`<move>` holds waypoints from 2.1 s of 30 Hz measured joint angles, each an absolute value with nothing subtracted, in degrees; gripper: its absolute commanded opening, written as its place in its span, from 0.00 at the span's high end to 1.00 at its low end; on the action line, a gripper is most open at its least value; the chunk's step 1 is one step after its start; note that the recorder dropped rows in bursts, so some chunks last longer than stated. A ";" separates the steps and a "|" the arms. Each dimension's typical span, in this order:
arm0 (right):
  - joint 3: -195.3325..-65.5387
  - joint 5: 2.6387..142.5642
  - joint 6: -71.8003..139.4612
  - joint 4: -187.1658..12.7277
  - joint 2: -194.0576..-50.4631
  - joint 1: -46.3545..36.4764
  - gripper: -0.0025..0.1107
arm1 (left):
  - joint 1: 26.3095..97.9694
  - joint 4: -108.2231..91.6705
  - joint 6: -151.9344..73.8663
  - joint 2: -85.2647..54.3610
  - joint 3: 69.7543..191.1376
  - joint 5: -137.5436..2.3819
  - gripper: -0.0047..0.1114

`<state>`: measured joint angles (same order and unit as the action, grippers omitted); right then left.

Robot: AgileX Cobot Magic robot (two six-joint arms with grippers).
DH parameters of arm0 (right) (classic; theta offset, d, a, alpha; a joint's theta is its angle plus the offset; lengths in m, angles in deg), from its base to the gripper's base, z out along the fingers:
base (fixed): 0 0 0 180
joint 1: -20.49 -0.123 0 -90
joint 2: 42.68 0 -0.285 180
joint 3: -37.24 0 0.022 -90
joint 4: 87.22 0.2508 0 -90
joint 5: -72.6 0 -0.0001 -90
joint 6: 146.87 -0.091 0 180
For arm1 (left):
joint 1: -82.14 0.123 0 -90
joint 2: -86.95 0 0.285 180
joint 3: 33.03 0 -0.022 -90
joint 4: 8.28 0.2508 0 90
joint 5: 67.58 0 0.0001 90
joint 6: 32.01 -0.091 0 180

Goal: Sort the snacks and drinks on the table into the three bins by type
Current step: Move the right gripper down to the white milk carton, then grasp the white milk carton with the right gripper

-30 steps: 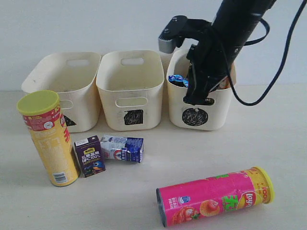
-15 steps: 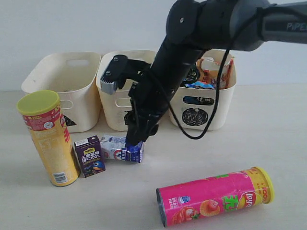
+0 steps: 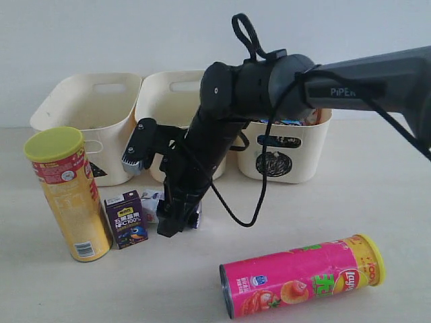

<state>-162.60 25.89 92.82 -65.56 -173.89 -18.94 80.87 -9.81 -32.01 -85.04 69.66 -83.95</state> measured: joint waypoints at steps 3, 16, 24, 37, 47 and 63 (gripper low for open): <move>-162.60 27.68 93.35 -67.08 -175.03 -18.94 0.28 | 80.87 -9.81 -32.01 -85.04 69.66 -83.95 0.92; -162.69 34.56 94.55 -70.25 -178.28 -18.94 0.28 | 80.87 -9.81 -32.01 -85.04 69.66 -83.95 0.92; -163.04 37.96 95.23 -71.73 -180.47 -18.94 0.28 | 80.87 -9.81 -32.01 -85.04 69.66 -83.95 0.92; -163.04 41.21 93.13 -72.47 -182.03 -18.94 0.72 | 80.87 -9.81 -32.01 -85.04 69.66 -83.95 0.92; -163.04 39.29 92.40 -72.62 -181.66 -18.94 0.98 | 80.87 -9.81 -32.01 -85.04 69.66 -83.95 0.92; -162.56 28.42 88.02 -76.52 -175.47 -17.06 0.98 | 80.87 -9.81 -32.01 -85.04 69.66 -83.95 0.92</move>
